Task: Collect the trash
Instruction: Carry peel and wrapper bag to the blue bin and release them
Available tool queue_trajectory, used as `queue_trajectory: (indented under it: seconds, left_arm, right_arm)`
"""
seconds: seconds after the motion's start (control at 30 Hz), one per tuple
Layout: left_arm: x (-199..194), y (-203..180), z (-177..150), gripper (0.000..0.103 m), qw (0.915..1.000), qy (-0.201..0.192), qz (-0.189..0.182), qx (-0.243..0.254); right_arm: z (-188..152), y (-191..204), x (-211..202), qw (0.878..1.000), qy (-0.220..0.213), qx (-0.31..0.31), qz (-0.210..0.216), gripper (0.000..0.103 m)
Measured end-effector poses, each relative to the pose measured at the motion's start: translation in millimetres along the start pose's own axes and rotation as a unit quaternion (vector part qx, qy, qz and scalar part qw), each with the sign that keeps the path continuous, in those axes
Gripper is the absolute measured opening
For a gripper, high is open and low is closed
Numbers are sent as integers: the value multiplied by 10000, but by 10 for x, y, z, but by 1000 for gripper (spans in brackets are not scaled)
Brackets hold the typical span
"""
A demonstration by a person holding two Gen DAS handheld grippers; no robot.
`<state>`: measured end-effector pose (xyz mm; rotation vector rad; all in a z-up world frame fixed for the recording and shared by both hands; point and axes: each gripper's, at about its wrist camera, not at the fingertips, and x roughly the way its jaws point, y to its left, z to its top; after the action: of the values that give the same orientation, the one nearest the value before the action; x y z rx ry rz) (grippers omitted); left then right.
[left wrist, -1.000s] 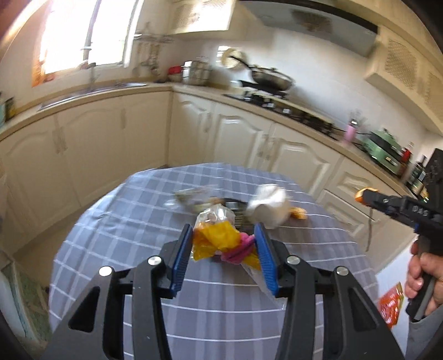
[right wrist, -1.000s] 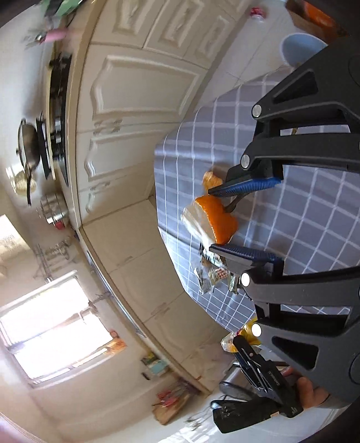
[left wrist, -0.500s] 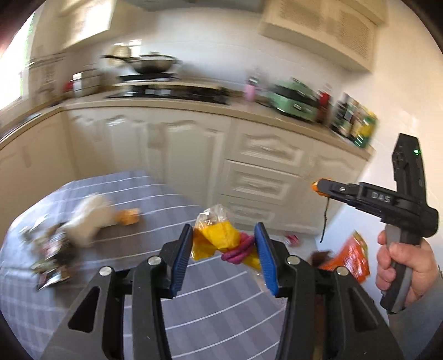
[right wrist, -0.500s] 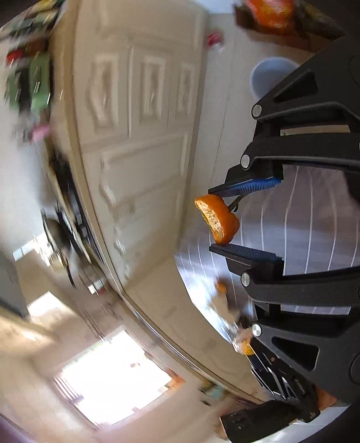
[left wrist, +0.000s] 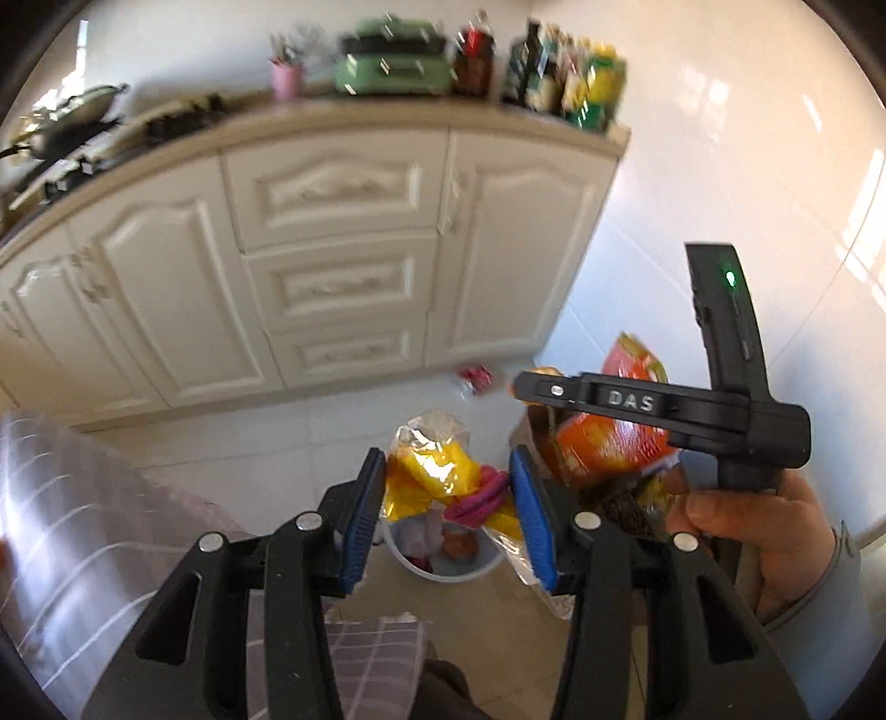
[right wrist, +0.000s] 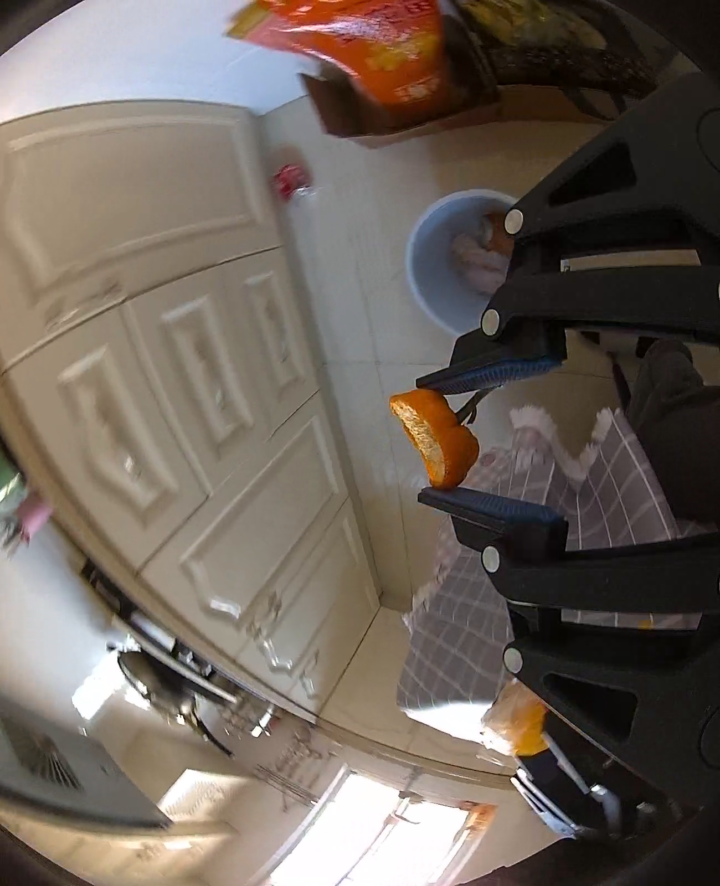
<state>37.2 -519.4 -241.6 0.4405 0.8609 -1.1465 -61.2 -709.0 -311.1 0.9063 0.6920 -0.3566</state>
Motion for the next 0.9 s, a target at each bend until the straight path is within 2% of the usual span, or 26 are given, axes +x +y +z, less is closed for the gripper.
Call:
queue_trajectory:
  seconds: [0.27,0.37,0.4,0.43,0.47,0.5,0.53,0.57,0.73,0.9]
  left_arm:
    - [935,-223,88,45,9960,836,22,323]
    - [1201,-227,122,47,9935,1072,72,381]
    - [1244,-214,125,48,9930,1106,99,391]
    - [1301,-201,143,50,9925,1153,128,398]
    - [1350,-189,152,55,9917,1216,135,404]
    - [1428,-180,152,75,9903,1317,147,408]
    - [1448,-161,156,88,9896,1364,203,411]
    - [1478,-145,148,88,9891,1376,292,427]
    - [1405,-8,109,89,9890,1377,512,186]
    - [1194,85,111,90,9917,1144,593,57]
  right_arm:
    - [153,-394,409,9986,311,425,19,34]
    - [210,-534,531,9970,459,624,6,39]
    - [220,-583,560,9961,510,720,-3,58]
    - [227,-612,568,9954,530,794,-16,68]
    - [237,-653,580,9948,536,864,-44,76]
    - [244,-682,585,9944,547,903,-96,81]
    - [249,-696,580,9940,541,931,-175,84]
    - [247,-715,558,9938,507,960,-245,89]
    - [213,-694,431,9944,337,935,-351,94]
    - [178,-567,339,9954,253,848,-356,96]
